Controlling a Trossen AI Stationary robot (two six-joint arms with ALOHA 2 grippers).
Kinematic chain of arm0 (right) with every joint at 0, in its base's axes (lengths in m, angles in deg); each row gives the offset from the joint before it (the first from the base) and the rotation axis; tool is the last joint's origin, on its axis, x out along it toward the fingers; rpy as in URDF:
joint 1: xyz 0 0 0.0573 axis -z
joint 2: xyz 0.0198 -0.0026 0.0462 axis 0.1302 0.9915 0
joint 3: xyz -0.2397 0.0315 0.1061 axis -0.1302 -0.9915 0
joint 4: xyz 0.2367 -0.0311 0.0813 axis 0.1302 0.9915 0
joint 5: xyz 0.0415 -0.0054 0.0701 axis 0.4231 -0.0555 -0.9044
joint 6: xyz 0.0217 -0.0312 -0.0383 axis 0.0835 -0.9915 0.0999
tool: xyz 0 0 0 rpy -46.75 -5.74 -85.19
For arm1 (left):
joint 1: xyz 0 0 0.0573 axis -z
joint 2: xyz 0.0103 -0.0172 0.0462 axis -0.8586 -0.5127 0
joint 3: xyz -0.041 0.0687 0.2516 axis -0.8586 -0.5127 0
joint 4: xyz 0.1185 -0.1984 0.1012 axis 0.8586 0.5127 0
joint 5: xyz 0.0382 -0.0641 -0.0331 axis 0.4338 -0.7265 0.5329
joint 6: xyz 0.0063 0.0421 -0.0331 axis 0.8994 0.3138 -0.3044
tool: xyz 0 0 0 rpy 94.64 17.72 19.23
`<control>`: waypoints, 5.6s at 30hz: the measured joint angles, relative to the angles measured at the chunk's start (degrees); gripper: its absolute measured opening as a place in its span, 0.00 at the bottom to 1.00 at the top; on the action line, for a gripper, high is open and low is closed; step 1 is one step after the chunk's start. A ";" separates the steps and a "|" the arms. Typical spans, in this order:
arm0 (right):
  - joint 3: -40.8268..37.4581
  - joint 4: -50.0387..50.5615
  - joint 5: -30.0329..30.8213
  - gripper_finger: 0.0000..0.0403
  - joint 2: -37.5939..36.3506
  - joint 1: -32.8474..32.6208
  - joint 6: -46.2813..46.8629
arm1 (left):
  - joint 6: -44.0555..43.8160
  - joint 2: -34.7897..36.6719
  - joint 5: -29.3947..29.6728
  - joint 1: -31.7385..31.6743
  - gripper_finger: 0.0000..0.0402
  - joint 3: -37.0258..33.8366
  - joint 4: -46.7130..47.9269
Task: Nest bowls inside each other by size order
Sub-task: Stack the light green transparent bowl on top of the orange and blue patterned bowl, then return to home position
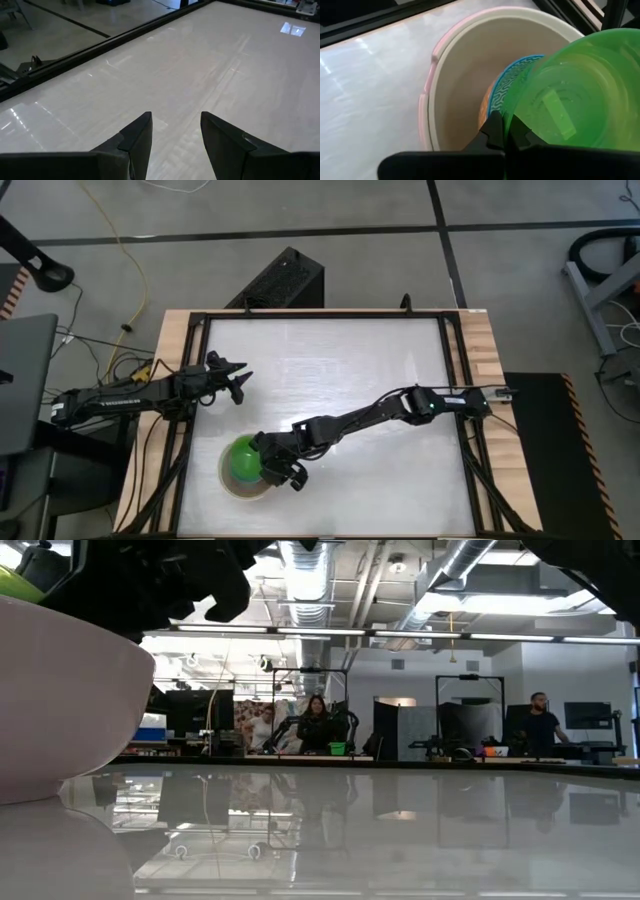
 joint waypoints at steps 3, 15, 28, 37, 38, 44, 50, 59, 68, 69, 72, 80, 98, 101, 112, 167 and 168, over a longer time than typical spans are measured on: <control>0.02 0.25 0.10 0.00 0.00 0.00 0.00 | -0.03 0.00 0.01 -0.01 0.39 0.00 0.00; 0.02 -0.05 0.14 0.06 0.00 0.00 2.37 | -0.05 0.00 0.03 0.00 0.39 0.00 0.00; 0.32 0.48 2.56 0.20 -0.24 -0.13 4.07 | -0.05 0.00 0.01 0.01 0.39 0.00 0.00; 4.16 3.40 3.67 0.31 -0.51 -0.24 4.08 | -0.05 0.00 0.01 0.01 0.39 0.00 0.00; 4.41 3.62 4.03 0.33 -0.59 -0.24 4.09 | -0.05 0.00 -0.01 0.01 0.39 0.00 0.00; 7.04 8.60 4.65 0.40 -0.59 -0.24 3.62 | -0.05 0.00 -0.01 0.01 0.39 0.00 0.00; 6.93 11.18 6.56 0.42 -2.78 -0.24 3.01 | -0.06 -0.01 -0.03 0.01 0.39 0.00 0.00; 7.02 21.90 7.96 0.39 -9.97 0.03 7.18 | -0.07 0.00 -0.18 0.01 0.39 0.00 0.00; 6.97 40.85 3.64 0.30 -16.94 3.05 16.94 | -0.14 0.00 -0.40 0.01 0.39 0.00 0.02; 6.97 42.91 2.52 0.28 -17.51 3.55 17.57 | -0.47 0.02 -0.43 0.01 0.39 0.00 0.02; 6.74 48.79 0.62 0.24 -19.08 4.83 18.89 | -0.95 0.00 -0.44 0.01 0.39 0.00 0.02; -2.17 56.25 -0.17 0.04 -26.38 7.14 20.35 | -0.97 0.00 -0.43 0.01 0.39 0.00 0.02; -88.95 -12.14 4.46 0.03 -90.97 18.40 37.84 | -0.05 0.00 0.38 0.01 0.39 0.00 0.00; -102.03 -26.08 4.51 0.04 -98.43 19.59 39.88 | -0.05 0.00 0.41 0.01 0.39 0.00 0.00; -126.39 -50.76 6.53 0.03 -110.14 19.26 49.00 | -0.05 0.00 0.43 0.01 0.39 0.00 0.00; -126.97 -27.19 7.61 0.08 -128.06 22.91 40.91 | -0.05 0.00 0.34 0.01 0.39 0.00 0.00; -126.97 -27.19 7.61 0.08 -128.06 22.91 40.91 | -0.05 0.00 0.34 0.01 0.39 0.00 0.00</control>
